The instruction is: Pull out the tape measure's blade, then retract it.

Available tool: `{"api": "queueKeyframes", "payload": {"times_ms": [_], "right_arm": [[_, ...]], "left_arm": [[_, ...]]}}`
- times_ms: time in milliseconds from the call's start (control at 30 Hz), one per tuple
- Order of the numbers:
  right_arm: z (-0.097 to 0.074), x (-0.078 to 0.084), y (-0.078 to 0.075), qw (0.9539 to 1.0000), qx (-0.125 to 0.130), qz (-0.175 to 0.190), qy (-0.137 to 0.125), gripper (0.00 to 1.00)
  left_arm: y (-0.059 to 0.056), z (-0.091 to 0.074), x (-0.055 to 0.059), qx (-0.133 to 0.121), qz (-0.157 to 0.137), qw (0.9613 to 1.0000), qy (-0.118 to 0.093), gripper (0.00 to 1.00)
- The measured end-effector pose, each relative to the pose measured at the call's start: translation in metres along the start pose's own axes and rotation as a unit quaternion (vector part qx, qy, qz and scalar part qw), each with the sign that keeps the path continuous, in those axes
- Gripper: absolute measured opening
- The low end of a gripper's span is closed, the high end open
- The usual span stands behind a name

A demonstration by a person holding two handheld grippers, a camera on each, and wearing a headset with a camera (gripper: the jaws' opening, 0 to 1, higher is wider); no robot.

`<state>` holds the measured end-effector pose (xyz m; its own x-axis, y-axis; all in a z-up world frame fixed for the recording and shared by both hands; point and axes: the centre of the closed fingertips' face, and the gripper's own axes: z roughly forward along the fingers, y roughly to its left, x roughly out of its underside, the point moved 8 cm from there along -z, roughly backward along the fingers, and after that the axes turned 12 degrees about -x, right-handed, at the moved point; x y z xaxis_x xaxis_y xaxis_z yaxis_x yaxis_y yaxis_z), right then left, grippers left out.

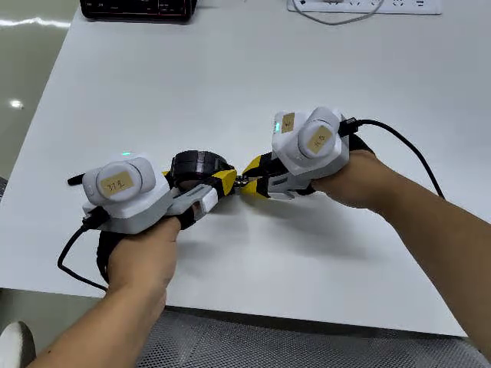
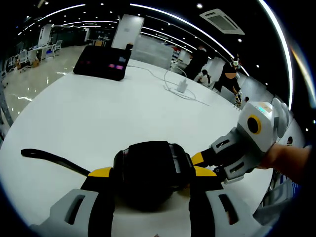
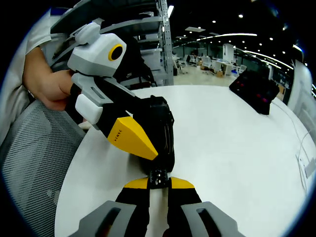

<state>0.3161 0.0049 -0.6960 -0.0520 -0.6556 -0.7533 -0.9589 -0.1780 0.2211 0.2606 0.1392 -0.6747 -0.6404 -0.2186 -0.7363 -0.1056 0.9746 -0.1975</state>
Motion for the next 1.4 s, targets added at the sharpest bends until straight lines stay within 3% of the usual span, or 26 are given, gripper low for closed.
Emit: {"api": "queueKeyframes", "payload": {"times_ms": [400, 733, 1167, 1400], "right_arm": [[0.0014, 0.0005, 0.0002, 1.0, 0.003, 0.001, -0.009, 0.1], [0.0023, -0.0026, 0.0025, 1.0, 0.003, -0.008, 0.003, 0.12], [-0.0028, -0.0005, 0.0066, 1.0, 0.0, 0.007, -0.001, 0.15], [-0.0045, -0.0002, 0.0077, 0.9999, 0.004, 0.013, -0.005, 0.17]], "left_arm": [[-0.0005, -0.0002, -0.0006, -0.001, -0.001, 1.0, 0.002, 0.56], [-0.0004, -0.0008, -0.0009, 0.003, 0.002, 1.0, 0.002, 0.58], [-0.0002, -0.0011, -0.0031, 0.01, 0.021, 0.9997, 0.002, 0.58], [0.0007, -0.001, -0.0037, 0.012, 0.018, 0.9998, -0.001, 0.59]]}}
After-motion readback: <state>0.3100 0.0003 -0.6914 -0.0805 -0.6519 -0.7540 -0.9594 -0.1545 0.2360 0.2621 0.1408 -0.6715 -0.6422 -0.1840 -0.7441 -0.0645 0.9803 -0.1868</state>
